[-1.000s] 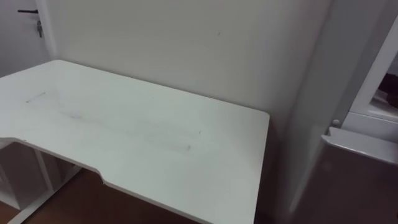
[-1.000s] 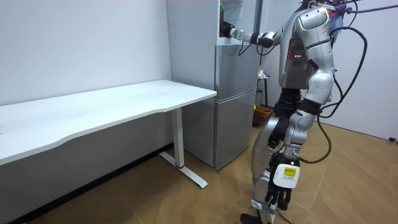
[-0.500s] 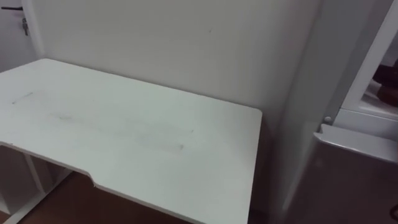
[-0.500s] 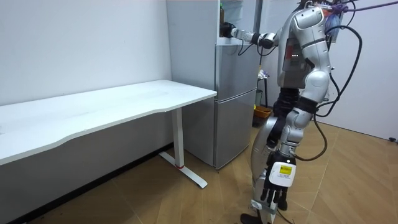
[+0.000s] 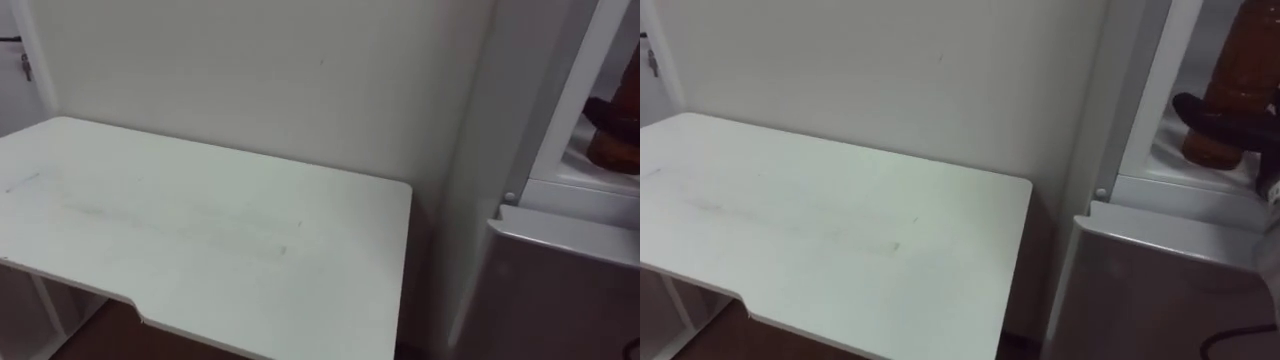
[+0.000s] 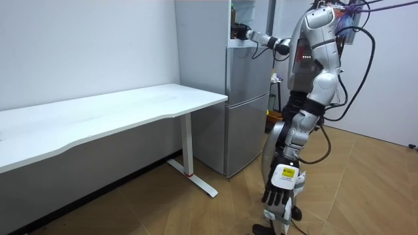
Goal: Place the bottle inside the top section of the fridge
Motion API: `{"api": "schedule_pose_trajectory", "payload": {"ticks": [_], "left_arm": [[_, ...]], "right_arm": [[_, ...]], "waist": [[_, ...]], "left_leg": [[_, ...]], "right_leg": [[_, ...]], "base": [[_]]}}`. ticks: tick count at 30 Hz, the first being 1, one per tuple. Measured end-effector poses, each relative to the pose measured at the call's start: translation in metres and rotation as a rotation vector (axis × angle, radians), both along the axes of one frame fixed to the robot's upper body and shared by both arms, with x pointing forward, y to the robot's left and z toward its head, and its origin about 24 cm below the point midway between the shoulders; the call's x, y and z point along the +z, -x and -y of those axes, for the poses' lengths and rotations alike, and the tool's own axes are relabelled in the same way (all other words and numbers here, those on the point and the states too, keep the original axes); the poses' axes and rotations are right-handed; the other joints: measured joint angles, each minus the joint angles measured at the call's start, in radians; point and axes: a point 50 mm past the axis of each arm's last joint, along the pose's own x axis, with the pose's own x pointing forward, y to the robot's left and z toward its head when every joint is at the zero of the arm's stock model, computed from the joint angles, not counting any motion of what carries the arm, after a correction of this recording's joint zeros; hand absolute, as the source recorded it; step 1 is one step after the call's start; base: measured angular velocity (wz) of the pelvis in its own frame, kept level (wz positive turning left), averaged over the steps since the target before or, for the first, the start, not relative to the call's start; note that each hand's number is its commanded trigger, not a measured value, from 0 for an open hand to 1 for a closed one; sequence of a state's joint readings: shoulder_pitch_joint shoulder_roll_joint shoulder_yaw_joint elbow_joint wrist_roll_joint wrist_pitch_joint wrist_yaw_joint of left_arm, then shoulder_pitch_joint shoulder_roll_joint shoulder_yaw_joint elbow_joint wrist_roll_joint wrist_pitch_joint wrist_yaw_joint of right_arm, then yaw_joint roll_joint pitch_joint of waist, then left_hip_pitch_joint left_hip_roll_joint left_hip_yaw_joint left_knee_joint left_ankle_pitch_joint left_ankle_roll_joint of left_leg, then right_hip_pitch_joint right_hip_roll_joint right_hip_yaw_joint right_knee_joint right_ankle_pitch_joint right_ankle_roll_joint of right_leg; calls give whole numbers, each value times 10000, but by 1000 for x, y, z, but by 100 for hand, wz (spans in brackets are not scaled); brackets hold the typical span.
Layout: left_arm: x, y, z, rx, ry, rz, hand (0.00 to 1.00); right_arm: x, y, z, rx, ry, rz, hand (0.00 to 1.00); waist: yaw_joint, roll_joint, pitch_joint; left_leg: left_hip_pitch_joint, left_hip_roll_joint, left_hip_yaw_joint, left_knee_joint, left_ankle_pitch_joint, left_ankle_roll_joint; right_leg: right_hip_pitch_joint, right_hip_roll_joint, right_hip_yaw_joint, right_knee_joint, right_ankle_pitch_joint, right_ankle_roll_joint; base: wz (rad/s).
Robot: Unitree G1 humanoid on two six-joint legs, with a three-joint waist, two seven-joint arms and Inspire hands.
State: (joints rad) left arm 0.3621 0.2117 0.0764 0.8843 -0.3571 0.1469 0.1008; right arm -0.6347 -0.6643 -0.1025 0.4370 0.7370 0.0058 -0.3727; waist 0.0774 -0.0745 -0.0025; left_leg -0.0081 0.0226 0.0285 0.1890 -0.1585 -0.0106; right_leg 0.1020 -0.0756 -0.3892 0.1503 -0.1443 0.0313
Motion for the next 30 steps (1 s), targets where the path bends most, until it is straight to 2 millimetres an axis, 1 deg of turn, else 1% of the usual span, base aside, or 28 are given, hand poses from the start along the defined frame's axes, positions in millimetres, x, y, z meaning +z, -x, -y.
{"api": "schedule_pose_trajectory", "payload": {"ticks": [4, 5, 8, 10, 11, 12, 13, 15, 19, 20, 21, 23, 25, 28, 30], "left_arm": [[0, 0, 0, 43, 25, 45, 0], [0, 0, 1, 53, 61, 41, 0], [-1, 2, 1, 70, 56, 20, 0], [-2, 2, 2, 98, 12, 54, 0], [-3, 4, 2, 153, -17, -10, 0], [-3, 6, 2, 213, -21, -85, 0], [-4, 7, 2, 235, -20, -118, 0], [-4, 6, 3, 264, 8, -134, 0], [-5, 5, 5, 194, 48, -85, 0], [-5, 4, 5, 184, 20, -31, 0], [-5, 4, 5, 168, -4, 42, 0], [-5, 3, 7, 169, 27, 105, 0], [-5, 2, 8, 175, 42, 167, 0], [-6, -1, 9, 242, 93, 292, 0], [-7, -2, 12, 247, 174, 331, 0]], "right_arm": [[0, 4, -1, -227, -16, 75, 0], [2, 5, -3, -269, -9, 124, 0], [5, 9, -5, -475, -4, 244, 0], [9, 17, -7, -610, 45, 564, 0], [12, 21, -8, -713, 34, 785, 0], [17, 23, -9, -726, 37, 991, 0], [19, 24, -9, -736, 34, 1100, 0], [26, 29, -10, -1010, 352, 1400, 0], [37, 39, -20, -979, 1040, 1977, 0], [39, 43, -24, -927, 1256, 2127, 0], [39, 47, -28, -830, 1377, 2258, 0], [40, 51, -32, -682, 1492, 2375, 0], [38, 55, -35, -683, 1687, 2397, 0], [28, 62, -42, -681, 1972, 2424, 0], [19, 71, -49, -627, 2301, 2381, 0]], "waist": [[-46, -1, 8], [-37, 12, 17], [-222, -4, 25], [-267, -36, 28], [-331, -55, 40], [-484, -81, 55], [-532, -100, 67], [-718, -183, 109], [-859, -195, 99], [-944, -213, 84], [-980, -222, 68], [-986, -215, 63], [-1026, -216, 60], [-1014, -172, 44], [-999, -70, -9]], "left_leg": [[67, 2, 76, -79, 1, 0], [113, 8, 172, -116, 1, 0], [161, 0, 259, -203, 1, 3], [159, -1, 325, -232, -1, 5], [175, 2, 367, -242, -1, 6], [191, 3, 408, -251, -2, 7], [195, 3, 423, -255, -2, 7], [202, 13, 547, -259, -10, 13], [204, 20, 678, -268, -53, 23], [195, 20, 688, -267, -54, 25], [204, 21, 729, -264, -53, 24], [236, 20, 823, -257, -54, 26], [293, 31, 909, -267, -55, 29], [374, 52, 1053, -307, -60, 30], [384, 54, 1100, -326, -66, 35]], "right_leg": [[-5, -2, 101, 0, -22, 34], [-49, 0, 285, 0, -23, 35], [-94, -1, 361, -3, -25, 38], [-146, -1, 397, 0, -28, 42], [-150, -2, 411, 1, -28, 42], [-153, -2, 453, 1, -29, 45], [-154, -2, 465, 1, -30, 46], [-181, 0, 609, 1, -32, 49], [-230, -1, 643, 1, -34, 52], [-262, -4, 646, 5, -34, 52], [-308, -3, 727, 13, -34, 51], [-321, -3, 868, 14, -33, 51], [-317, -4, 911, 24, -33, 50], [-321, 6, 1041, 25, -32, 49], [-349, 3, 1056, 37, -28, 43]], "base": [[-8], [-20], [-14], [-14], [-9], [-8], [-11], [-12], [-12], [-7], [-9], [-15], [-13], [-14], [-7]]}}
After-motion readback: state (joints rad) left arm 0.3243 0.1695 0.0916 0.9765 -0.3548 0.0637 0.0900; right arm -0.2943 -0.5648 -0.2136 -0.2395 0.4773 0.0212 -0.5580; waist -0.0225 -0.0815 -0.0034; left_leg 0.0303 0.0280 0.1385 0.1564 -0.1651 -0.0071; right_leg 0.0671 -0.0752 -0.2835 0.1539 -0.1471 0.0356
